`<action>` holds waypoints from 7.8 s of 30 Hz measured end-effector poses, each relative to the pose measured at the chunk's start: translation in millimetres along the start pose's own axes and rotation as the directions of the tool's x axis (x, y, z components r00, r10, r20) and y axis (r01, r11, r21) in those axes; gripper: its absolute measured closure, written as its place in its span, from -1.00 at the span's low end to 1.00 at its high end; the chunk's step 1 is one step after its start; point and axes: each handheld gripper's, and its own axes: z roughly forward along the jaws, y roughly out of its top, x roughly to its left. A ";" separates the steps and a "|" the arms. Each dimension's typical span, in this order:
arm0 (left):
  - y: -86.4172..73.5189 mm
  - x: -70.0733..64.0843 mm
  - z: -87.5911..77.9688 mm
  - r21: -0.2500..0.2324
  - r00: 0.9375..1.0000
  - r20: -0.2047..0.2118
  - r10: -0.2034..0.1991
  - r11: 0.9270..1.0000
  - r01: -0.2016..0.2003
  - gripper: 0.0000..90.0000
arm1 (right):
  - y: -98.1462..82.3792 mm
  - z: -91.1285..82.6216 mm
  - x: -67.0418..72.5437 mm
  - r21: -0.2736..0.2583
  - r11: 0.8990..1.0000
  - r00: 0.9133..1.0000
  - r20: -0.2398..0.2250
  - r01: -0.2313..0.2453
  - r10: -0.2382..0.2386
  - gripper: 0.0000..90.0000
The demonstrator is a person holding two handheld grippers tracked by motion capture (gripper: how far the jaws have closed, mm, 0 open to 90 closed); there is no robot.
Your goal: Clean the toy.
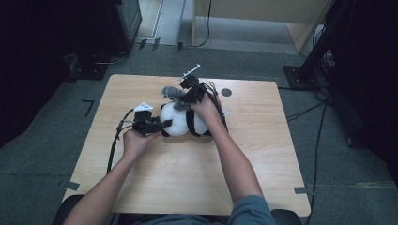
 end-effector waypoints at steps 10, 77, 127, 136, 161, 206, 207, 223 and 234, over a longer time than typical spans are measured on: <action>0.1 -0.1 -0.2 -0.001 1.000 0.003 0.002 1.000 -0.002 0.20 | -15.8 -11.5 -46.8 -0.021 0.991 0.991 0.022 -0.129 0.129 0.76; 1.6 -1.9 -3.4 -0.010 1.000 0.016 -0.003 1.000 0.003 0.18 | -21.7 -91.2 23.4 -0.165 0.986 0.999 -0.018 -0.030 0.028 0.76; 1.3 0.5 -0.5 0.032 1.000 0.001 0.009 0.999 -0.010 0.08 | -62.3 -67.3 -1.9 -0.143 0.987 0.996 0.012 -0.080 0.083 0.73; 1.8 1.1 0.1 0.032 1.000 0.003 0.008 0.999 -0.008 0.03 | -78.8 -83.7 -23.4 -0.166 0.977 0.989 0.041 -0.132 0.140 0.73; -1.4 5.3 1.4 0.014 1.000 0.030 0.004 1.000 -0.005 -0.11 | -134.5 -75.4 -55.5 -0.196 0.927 0.942 0.045 -0.319 0.334 0.75; -2.2 4.8 0.6 -0.008 1.000 0.019 0.019 1.000 -0.019 -0.21 | -78.3 -121.9 -29.0 -0.215 0.960 0.976 0.089 -0.178 0.201 0.74; -2.1 4.5 0.5 -0.009 1.000 0.018 0.017 1.000 -0.017 -0.21 | -73.1 -120.8 -25.2 -0.213 0.963 0.978 0.086 -0.167 0.188 0.74; -1.4 3.4 -0.2 -0.012 1.000 0.010 0.024 1.000 -0.024 -0.22 | -14.6 -77.0 27.8 -0.143 0.988 0.998 0.024 -0.060 0.064 0.74; -1.1 2.9 -0.9 -0.012 0.999 0.004 0.035 0.999 -0.035 -0.22 | 10.6 -41.6 64.3 -0.111 0.993 0.996 -0.085 -0.030 0.020 0.74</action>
